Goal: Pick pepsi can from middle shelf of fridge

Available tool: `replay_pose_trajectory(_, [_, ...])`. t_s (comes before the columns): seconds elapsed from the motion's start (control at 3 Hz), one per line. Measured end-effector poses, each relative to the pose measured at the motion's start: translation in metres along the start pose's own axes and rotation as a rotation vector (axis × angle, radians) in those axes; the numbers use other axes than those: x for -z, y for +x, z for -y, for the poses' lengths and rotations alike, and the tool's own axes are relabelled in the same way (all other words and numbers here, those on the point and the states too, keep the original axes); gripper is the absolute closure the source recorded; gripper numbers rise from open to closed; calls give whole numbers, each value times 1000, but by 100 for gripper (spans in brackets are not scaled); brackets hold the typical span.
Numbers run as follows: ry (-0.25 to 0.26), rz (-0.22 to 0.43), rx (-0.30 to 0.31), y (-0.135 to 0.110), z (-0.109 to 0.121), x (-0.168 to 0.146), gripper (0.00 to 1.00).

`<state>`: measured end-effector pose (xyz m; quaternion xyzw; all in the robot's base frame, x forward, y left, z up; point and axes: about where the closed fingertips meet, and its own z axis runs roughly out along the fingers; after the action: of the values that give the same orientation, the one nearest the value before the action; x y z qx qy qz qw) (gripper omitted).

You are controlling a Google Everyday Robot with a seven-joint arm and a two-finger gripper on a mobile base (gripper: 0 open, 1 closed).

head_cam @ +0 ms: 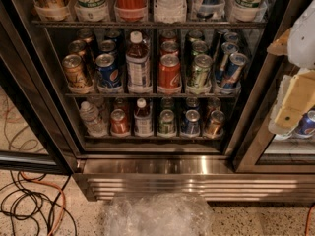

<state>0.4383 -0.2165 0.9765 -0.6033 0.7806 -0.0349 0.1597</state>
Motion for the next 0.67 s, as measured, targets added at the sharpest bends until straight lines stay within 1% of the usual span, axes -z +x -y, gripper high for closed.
replay_pose_trajectory(0.33, [0, 0, 0, 0, 0, 0, 0])
replay_pose_trajectory(0.67, [54, -35, -14, 3, 1, 14, 0])
